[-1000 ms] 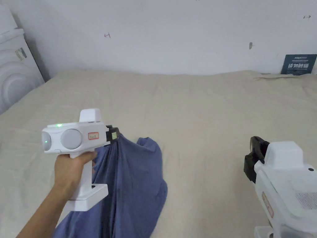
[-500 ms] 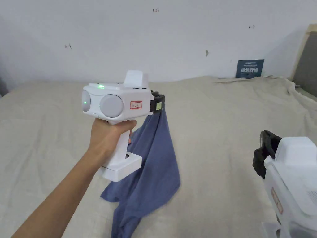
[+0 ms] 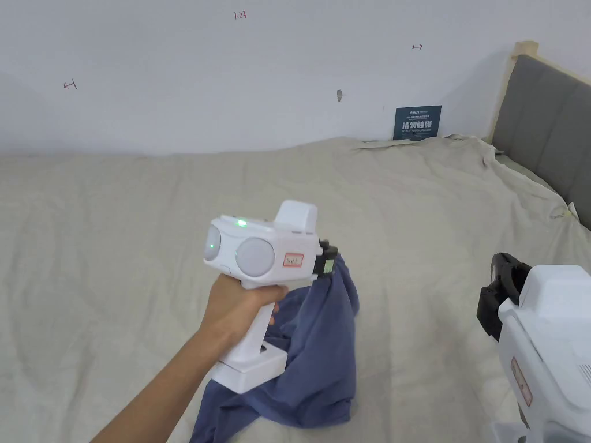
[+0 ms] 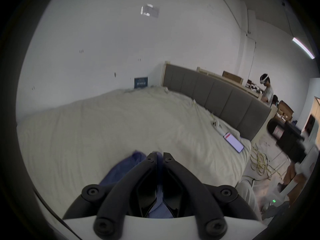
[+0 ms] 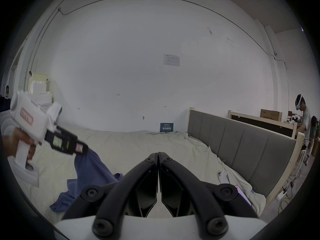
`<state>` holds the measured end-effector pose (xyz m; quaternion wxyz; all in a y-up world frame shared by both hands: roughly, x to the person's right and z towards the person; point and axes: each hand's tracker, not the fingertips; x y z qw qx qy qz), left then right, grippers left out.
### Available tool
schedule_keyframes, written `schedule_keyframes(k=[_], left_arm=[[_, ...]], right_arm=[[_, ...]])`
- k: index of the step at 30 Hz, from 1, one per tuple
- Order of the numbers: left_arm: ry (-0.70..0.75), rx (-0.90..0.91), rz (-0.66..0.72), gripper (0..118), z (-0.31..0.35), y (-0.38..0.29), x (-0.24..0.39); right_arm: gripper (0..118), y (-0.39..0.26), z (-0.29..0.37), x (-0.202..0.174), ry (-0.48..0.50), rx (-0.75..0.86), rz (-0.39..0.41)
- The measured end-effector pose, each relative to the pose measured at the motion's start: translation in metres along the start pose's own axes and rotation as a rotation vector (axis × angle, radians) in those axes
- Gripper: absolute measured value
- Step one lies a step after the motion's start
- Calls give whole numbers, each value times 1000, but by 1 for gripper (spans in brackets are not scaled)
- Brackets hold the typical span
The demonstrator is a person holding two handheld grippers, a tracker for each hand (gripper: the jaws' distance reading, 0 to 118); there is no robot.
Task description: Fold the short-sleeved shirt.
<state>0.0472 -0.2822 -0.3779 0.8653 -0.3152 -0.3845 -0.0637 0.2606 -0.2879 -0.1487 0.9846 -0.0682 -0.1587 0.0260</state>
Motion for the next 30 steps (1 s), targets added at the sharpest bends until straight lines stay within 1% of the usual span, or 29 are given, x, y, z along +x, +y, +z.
schedule_keyframes(k=[2, 7, 12, 17, 18, 20, 21, 22, 23, 24, 25, 28, 30], left_arm=[[13, -79, 29, 0, -19, -17, -6], [69, -278, 39, 0, -61, -70, -18], [92, -366, 81, 0, -90, -113, -22], [115, -415, 91, 2, -100, -132, -19], [118, -405, 94, 6, -98, -133, -19], [116, -374, 102, 23, -91, -130, -19], [120, -367, 111, 39, -87, -126, -19], [132, -361, 117, 66, -82, -122, -20], [150, -345, 127, 82, -77, -119, -21], [163, -314, 138, 93, -70, -115, -23], [170, -283, 146, 101, -62, -111, -24], [170, -166, 178, 103, -33, -95, -29], [189, -89, 172, 103, -8, -84, -29]], right_arm=[[0, -4, -2, 0, 4, -9, 1], [0, -11, -6, -3, 14, -29, -2], [0, -15, -10, -6, 26, -47, 0], [0, -17, -11, -9, 32, -58, -2], [0, -17, -11, -9, 34, -59, 0], [0, -16, -9, -11, 36, -58, 4], [0, -15, -9, -11, 38, -58, 5], [0, -15, -8, -12, 39, -57, 4], [0, -13, -7, -12, 41, -55, 2], [0, -12, -6, -13, 42, -53, 0], [0, -11, -5, -13, 44, -50, -2], [0, -5, -1, -15, 47, -36, 1], [0, -2, 1, -17, 50, -26, 1]])
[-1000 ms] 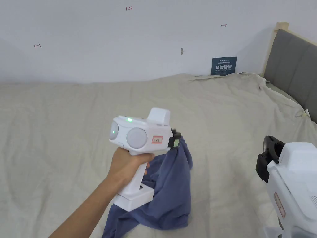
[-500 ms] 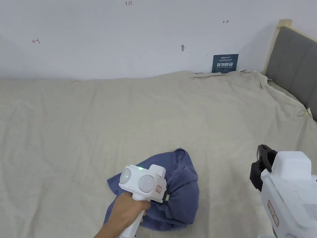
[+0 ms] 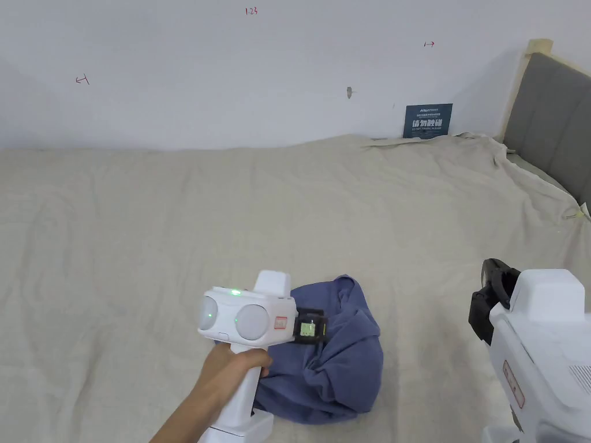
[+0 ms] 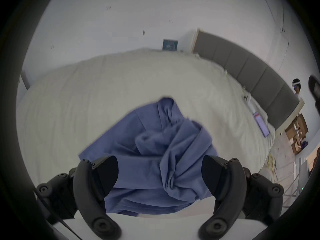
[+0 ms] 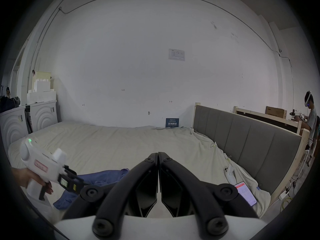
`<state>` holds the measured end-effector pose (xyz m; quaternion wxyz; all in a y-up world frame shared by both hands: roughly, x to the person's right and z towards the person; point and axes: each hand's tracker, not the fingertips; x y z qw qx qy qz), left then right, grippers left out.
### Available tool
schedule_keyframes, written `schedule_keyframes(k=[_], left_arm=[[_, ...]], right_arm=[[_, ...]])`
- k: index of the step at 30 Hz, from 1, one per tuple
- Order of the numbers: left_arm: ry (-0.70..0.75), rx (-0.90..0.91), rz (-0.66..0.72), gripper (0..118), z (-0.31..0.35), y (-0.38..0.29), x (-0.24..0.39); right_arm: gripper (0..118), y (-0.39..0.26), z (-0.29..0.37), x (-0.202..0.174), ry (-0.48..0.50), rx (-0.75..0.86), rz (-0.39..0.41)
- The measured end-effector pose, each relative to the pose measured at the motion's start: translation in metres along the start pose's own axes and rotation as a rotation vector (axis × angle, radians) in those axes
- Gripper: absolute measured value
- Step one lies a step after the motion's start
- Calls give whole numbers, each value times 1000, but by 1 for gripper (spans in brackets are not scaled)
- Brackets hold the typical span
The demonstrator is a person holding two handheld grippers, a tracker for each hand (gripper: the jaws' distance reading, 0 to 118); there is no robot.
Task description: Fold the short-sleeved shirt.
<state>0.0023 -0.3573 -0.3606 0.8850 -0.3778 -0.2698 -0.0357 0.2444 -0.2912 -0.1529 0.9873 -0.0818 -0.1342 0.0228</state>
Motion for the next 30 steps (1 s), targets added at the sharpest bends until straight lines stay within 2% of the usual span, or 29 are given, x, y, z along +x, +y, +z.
schedule_keyframes(k=[8, 13, 17, 18, 20, 21, 22, 23, 24, 30], left_arm=[[80, 317, 7, 105, 89, 11, -19], [184, 477, 8, 104, 120, -5, -35], [271, 579, 2, 97, 133, -23, -45], [292, 600, 3, 91, 135, -28, -48], [313, 613, 0, 69, 138, -36, -53], [320, 622, -3, 55, 140, -40, -55], [326, 625, -3, 28, 142, -42, -57], [331, 624, 3, 11, 143, -44, -59], [324, 619, 8, 0, 143, -45, -62], [353, 603, 0, 0, 142, -53, -64]], right_arm=[[0, 11, 5, -4, 5, 33, 7], [0, 14, 6, -5, 8, 44, 9], [0, 14, 7, -6, 8, 50, 8], [0, 14, 7, -6, 8, 51, 8], [0, 14, 8, -6, 7, 53, 7], [0, 15, 8, -6, 8, 54, 6], [0, 15, 8, -7, 7, 55, 6], [0, 15, 9, -7, 7, 55, 6], [0, 14, 9, -7, 8, 55, 7], [0, 13, 9, -9, 10, 51, 6]])
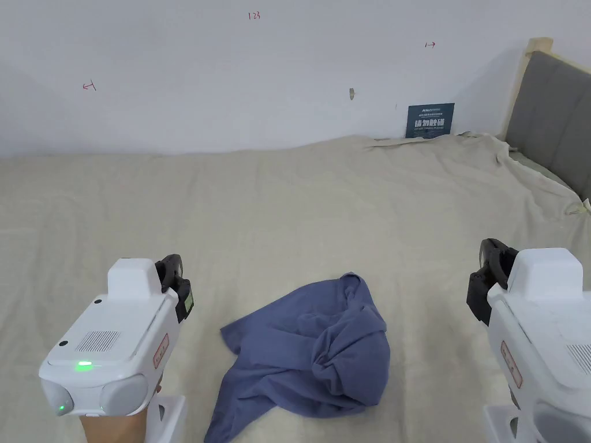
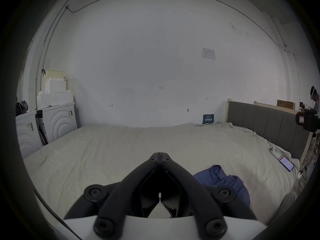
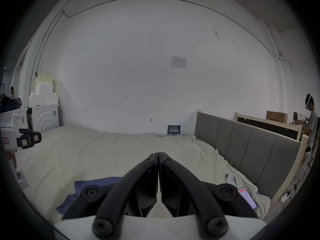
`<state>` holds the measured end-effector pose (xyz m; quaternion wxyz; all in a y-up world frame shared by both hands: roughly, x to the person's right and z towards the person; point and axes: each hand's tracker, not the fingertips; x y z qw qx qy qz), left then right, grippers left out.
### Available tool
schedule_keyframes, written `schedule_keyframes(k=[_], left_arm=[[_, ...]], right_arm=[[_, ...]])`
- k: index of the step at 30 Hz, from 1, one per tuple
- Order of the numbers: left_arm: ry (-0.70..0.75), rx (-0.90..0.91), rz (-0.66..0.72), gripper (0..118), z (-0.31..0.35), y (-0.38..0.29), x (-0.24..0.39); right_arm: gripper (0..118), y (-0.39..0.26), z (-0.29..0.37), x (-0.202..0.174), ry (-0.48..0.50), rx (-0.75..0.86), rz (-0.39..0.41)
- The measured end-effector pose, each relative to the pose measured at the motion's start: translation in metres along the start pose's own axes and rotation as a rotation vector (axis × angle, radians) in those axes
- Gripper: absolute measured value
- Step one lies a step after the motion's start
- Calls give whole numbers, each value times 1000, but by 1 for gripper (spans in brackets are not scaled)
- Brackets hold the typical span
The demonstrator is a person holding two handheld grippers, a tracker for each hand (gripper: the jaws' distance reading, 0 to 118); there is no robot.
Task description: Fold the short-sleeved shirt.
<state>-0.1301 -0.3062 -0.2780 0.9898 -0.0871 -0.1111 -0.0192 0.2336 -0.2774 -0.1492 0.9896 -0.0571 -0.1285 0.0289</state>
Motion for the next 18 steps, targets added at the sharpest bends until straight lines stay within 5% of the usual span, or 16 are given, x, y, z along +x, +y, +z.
schedule_keyframes(k=[11, 18], left_arm=[[17, -10, 0, 0, -3, 1, 0], [-47, -370, 100, 0, -35, -14, -10]], right_arm=[[0, 1, 0, -2, 4, 2, 0], [0, -2, -3, -2, 7, -7, -2]])
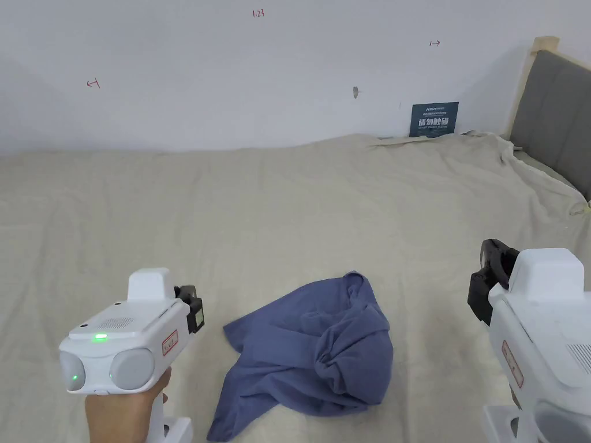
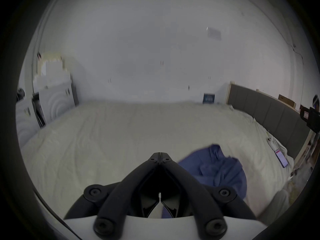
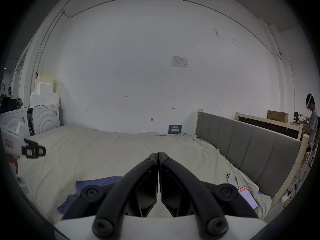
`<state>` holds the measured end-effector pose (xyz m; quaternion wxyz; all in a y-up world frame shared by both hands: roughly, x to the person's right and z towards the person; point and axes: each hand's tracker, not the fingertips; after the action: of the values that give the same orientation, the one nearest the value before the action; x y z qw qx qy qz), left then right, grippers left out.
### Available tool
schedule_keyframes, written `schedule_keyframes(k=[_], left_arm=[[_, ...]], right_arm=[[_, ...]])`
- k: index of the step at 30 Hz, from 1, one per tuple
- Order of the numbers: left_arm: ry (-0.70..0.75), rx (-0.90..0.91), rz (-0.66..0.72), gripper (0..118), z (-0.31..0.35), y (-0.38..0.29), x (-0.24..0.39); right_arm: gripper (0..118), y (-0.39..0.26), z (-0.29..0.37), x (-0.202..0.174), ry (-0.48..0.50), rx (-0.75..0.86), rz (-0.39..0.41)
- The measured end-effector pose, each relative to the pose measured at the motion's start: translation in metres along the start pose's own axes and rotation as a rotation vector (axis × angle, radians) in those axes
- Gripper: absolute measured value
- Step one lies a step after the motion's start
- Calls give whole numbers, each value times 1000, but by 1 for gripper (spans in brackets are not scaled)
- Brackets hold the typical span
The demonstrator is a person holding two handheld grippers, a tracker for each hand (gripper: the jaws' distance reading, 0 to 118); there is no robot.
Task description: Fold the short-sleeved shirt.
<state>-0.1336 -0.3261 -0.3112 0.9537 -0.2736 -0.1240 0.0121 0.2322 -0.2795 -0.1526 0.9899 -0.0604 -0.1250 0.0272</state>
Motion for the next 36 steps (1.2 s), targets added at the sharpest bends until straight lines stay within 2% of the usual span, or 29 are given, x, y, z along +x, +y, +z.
schedule_keyframes(k=[8, 10, 12, 16, 18, 21, 23, 24, 25, 26, 28, 30, 36], left_arm=[[-66, -350, 43, 1, -49, -60, -1], [-69, -382, 54, 3, -57, -75, 0], [-72, -429, 42, 16, -62, -88, 3], [-55, -466, 11, 80, -69, -105, 11], [-46, -470, 3, 86, -73, -110, 14], [-44, -479, 7, 86, -80, -114, 19], [-43, -487, 9, 80, -86, -118, 22], [-46, -498, -4, 69, -89, -120, 24], [-45, -507, -19, 47, -92, -123, 27], [-34, -508, -48, 37, -93, -126, 30], [-28, -500, -91, 25, -91, -125, 36], [-41, -495, -84, 4, -91, -122, 38], [-72, -418, -48, 1, -75, -107, 29]], right_arm=[[0, -9, -7, -4, 13, -31, 2], [0, -12, -9, -5, 16, -41, 9], [0, -15, -11, -6, 21, -50, 12], [0, -22, -15, -8, 26, -71, 15], [0, -25, -17, -9, 30, -82, 12], [0, -29, -21, -11, 35, -98, 10], [0, -31, -24, -11, 39, -106, 12], [0, -31, -25, -12, 40, -110, 14], [0, -32, -26, -12, 41, -113, 15], [0, -33, -27, -12, 42, -118, 15], [0, -34, -30, -11, 42, -124, 14], [0, -35, -34, -11, 43, -132, 15], [0, -34, -64, -15, 79, -188, 10]])
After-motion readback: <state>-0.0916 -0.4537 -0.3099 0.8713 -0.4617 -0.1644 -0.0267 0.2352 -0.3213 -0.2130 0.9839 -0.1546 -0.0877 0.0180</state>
